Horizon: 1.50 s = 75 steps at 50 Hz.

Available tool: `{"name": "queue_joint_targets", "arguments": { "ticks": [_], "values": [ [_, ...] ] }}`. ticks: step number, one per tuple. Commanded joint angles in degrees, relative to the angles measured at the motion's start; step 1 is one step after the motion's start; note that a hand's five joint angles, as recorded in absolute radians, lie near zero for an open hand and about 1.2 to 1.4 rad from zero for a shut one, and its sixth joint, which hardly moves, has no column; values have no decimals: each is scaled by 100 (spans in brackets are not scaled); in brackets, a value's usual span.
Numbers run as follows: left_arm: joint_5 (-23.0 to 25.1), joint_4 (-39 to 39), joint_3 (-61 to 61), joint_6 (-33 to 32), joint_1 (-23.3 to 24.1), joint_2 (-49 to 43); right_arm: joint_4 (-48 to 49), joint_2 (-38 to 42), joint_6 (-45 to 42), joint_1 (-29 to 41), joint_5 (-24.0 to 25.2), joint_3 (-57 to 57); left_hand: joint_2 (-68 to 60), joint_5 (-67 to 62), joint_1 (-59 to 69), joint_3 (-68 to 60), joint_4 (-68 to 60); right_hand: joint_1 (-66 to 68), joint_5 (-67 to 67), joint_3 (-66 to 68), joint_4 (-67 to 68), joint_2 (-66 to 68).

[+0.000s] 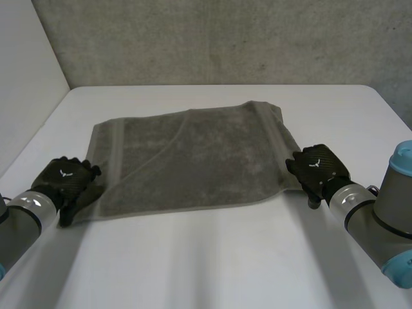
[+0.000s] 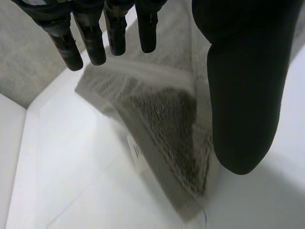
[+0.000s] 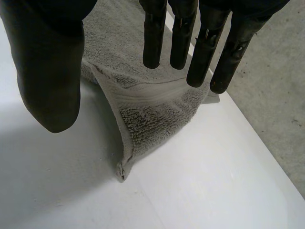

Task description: Fold the towel.

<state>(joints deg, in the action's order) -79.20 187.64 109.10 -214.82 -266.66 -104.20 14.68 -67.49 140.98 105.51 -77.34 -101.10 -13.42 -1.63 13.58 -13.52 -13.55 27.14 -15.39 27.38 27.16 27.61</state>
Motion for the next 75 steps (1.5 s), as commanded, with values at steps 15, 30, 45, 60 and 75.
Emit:
{"name": "queue_joint_targets", "arguments": {
  "ticks": [15,30,45,60,75],
  "values": [
    [1,158,-160,-34,79,-786,0,7,-9,-5,-1,-6,-588,-766,572,-578,-575,-158,-17,-182,-161,-205],
    [-8,659,-530,-25,264,-1304,53,16,-9,-5,-1,-23,-1914,-2093,1898,-1904,-1901,-158,-17,-182,-161,-205],
    [-26,888,-917,10,475,-1726,62,16,-9,-5,-1,-6,-5062,-5241,5046,-5052,-5049,-141,-34,-165,-144,-189],
    [-61,1486,-802,291,484,-1296,44,51,798,-434,17,213,-6658,-6837,6642,-6648,-6645,-460,285,-484,-463,-508],
    [-70,1486,-846,564,405,-1173,-53,429,1978,-673,685,601,-6658,-6837,6642,-6648,-6645,-376,201,-400,-379,-424]
  ]
}}
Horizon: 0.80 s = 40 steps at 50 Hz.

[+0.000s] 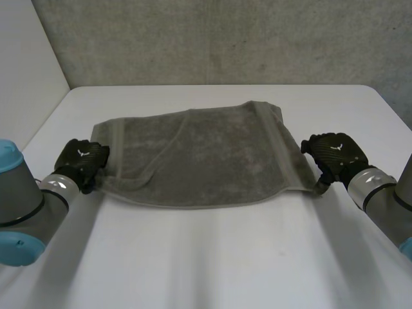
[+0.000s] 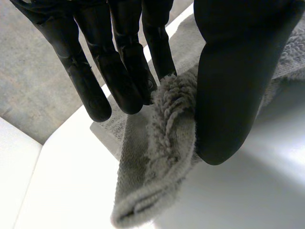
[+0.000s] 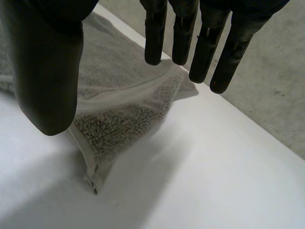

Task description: Fold the towel.

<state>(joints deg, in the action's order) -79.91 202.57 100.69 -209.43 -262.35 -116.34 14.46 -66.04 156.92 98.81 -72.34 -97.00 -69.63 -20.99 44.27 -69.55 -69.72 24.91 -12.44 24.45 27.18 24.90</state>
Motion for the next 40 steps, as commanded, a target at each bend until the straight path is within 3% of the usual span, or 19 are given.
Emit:
{"name": "queue_joint_targets", "arguments": {
  "ticks": [1,16,24,29,39,40],
  "values": [
    [2,-7,-6,25,-35,41,-31,389,410,7,177,260,-1037,-4901,3573,-1045,-1028,-104,-143,-58,-331,-103],
    [2,-25,47,25,-36,94,-39,874,401,16,133,630,-1037,-4901,3573,-1045,-1028,132,-379,178,-95,133],
    [11,-60,65,25,-36,85,-39,1163,357,16,115,797,-1037,-4901,3573,-1045,-1028,922,-1168,967,694,922],
    [37,-60,65,25,0,68,-31,1190,348,25,141,815,-1037,-4901,3573,-1045,-1028,1527,-1774,1573,1300,1528],
    [72,-60,144,-10,35,-38,-31,1190,348,95,150,736,-1037,-4901,3573,-1045,-1028,1495,-1742,1541,1268,1496],
    [72,-60,170,-10,35,-55,-31,1155,348,95,159,701,-556,-4420,3093,-564,-547,1462,-1709,1507,1234,1462]
  ]
}}
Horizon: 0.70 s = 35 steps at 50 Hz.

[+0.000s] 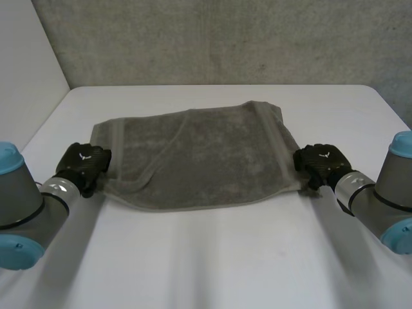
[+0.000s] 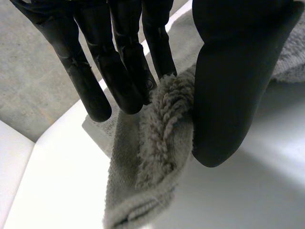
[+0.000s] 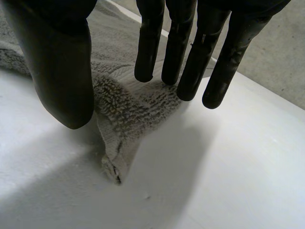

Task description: Fold the towel.

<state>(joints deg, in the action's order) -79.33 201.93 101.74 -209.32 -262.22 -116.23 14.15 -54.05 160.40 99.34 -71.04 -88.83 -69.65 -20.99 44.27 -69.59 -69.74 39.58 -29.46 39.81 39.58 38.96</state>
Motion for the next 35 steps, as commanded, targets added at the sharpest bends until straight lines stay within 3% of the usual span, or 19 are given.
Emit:
{"name": "queue_joint_targets", "arguments": {
  "ticks": [1,3,8,23,35],
  "values": [
    [14,4,65,-21,21,-67,0,-44,0,42,29,-117,-550,-4416,3088,-556,-540,-6,-6,-29,-6,56],
    [22,4,126,-30,30,-67,0,-97,-8,50,38,-187,758,-3108,1780,752,767,-123,111,-146,-123,-61],
    [22,13,144,-47,65,-67,0,-115,-61,94,46,-223,1450,-2416,1088,1444,1460,-191,179,-214,-191,-129],
    [22,57,153,-39,197,-67,88,-62,-465,173,20,-249,1553,-2313,985,1547,1562,-107,95,-130,-107,-45],
    [22,22,214,-39,426,-102,430,-45,-492,182,-103,-232,2394,-1472,144,2388,2403,78,-90,55,78,140]
  ]
}}
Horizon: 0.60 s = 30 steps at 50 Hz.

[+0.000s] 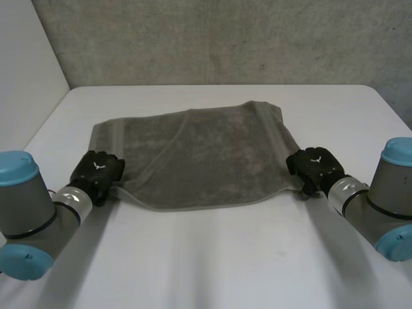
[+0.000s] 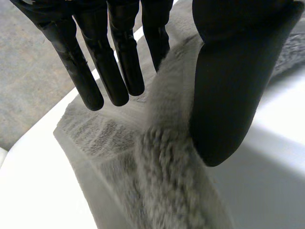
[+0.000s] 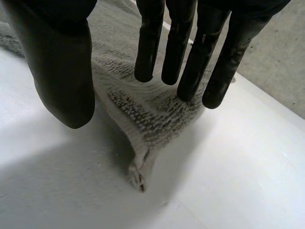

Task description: Fold the towel.

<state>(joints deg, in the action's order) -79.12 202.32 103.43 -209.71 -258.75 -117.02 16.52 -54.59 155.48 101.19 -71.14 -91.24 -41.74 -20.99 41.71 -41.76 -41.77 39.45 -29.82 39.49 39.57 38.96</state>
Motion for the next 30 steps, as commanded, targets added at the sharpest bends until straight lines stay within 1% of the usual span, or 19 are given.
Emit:
{"name": "queue_joint_targets", "arguments": {
  "ticks": [1,5,12,17,19,20,22,23,24,25,30],
  "values": [
    [2,-17,46,0,79,-22,194,10,0,-2,-93,10,-397,-1472,399,-394,-394,91,-54,87,79,140],
    [-7,-17,37,-9,97,-14,282,62,-44,-2,-163,27,5,-1070,-2,7,8,91,-54,87,79,140],
    [-7,9,-7,-9,106,-58,273,159,-361,-2,-190,63,40,-1034,-38,43,44,57,-20,54,45,106],
    [-16,9,-59,-9,97,-145,273,168,-422,-2,-181,71,-296,-1371,299,-293,-293,124,-87,121,112,173],
    [-16,18,-77,-9,97,-163,273,168,-422,-2,-181,71,-1049,-2124,1052,-1047,-1046,391,-354,387,379,440],
    [-16,18,-77,-9,97,-163,273,168,-422,-2,-181,71,-1053,-2128,1055,-1050,-1049,394,-357,390,381,443],
    [-16,18,-86,-9,106,-198,273,168,-422,-2,-190,89,-2742,-3817,2745,-2740,-2739,1933,-1895,1929,1920,1982],
    [-16,18,-86,-9,106,-198,273,168,-422,-2,-190,89,-2752,-3827,2754,-2749,-2748,1941,-1904,1938,1929,1990],
    [-16,18,-86,-9,97,-216,273,168,-422,-2,-199,89,-3816,-4890,3818,-3813,-3812,3207,-3170,3203,3195,3256],
    [-16,18,-86,-9,106,-207,282,168,-422,-2,-234,89,-3826,-4901,3829,-3824,-3823,4046,-4009,4043,4034,4095],
    [-42,18,-68,0,114,-190,378,-25,-387,-11,-322,2,-3826,-4901,3829,-3824,-3823,4055,-4018,4051,4043,4104]
  ]
}}
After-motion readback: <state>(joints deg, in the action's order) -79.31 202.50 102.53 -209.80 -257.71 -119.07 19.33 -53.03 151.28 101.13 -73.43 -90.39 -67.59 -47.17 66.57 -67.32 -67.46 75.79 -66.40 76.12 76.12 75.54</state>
